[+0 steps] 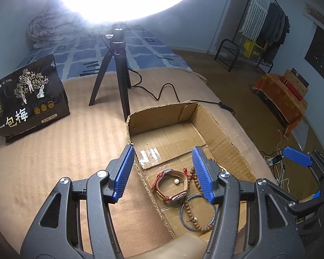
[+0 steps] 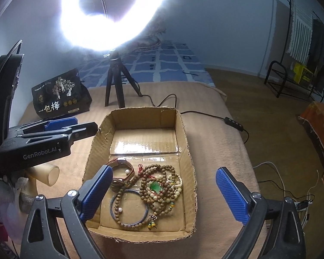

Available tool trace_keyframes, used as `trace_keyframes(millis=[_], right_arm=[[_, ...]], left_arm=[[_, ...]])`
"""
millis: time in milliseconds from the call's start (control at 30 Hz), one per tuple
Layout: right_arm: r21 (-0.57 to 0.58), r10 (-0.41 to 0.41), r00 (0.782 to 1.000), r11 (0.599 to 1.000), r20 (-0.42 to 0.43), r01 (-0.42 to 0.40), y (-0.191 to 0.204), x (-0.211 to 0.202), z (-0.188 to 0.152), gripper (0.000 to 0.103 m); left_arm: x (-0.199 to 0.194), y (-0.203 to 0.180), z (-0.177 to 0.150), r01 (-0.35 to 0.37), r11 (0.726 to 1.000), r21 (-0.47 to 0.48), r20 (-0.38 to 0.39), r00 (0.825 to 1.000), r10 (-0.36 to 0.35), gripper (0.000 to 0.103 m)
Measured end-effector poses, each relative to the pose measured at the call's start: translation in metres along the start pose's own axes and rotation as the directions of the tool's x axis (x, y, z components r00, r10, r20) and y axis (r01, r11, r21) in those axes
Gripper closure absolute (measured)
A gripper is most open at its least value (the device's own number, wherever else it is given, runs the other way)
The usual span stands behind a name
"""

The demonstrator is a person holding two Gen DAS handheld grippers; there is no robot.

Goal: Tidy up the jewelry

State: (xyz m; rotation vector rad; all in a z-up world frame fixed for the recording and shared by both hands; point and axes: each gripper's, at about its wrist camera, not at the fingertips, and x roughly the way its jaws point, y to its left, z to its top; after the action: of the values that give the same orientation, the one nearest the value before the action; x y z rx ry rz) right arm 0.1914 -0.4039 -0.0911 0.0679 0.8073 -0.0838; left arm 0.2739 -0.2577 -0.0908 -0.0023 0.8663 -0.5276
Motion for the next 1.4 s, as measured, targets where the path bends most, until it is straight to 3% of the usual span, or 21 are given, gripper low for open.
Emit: trace_keyframes(millis=[600, 1200, 1300, 1400], right_arm=[[-0.038, -0.066, 0.995, 0.997, 0.081, 0.069, 0.019, -0.044, 0.001, 0.003], [-0.016, -0.075, 0.983, 0.997, 0.167, 0.079, 0.037, -0.102, -0.012, 0.001], [-0.011, -0.074, 0.980, 0.997, 0.182, 0.078, 0.039, -0.111, -0.016, 0.000], [-0.011, -0.077, 0.978, 0.997, 0.195, 0.081, 0.042, -0.119, -0.022, 0.000]], left_arm=[[-0.050, 0.002, -0.007, -0.003, 1.000, 0.006, 0.060, 0.998, 0.003, 0.046], [-0.137, 0.004, -0.039, -0.028, 0.998, 0.054, 0.134, 0.991, 0.021, 0.045], [-0.149, 0.003, -0.046, -0.039, 0.997, 0.064, 0.145, 0.989, 0.029, 0.036], [-0.163, 0.002, -0.055, -0.042, 0.997, 0.072, 0.157, 0.987, 0.030, 0.035]])
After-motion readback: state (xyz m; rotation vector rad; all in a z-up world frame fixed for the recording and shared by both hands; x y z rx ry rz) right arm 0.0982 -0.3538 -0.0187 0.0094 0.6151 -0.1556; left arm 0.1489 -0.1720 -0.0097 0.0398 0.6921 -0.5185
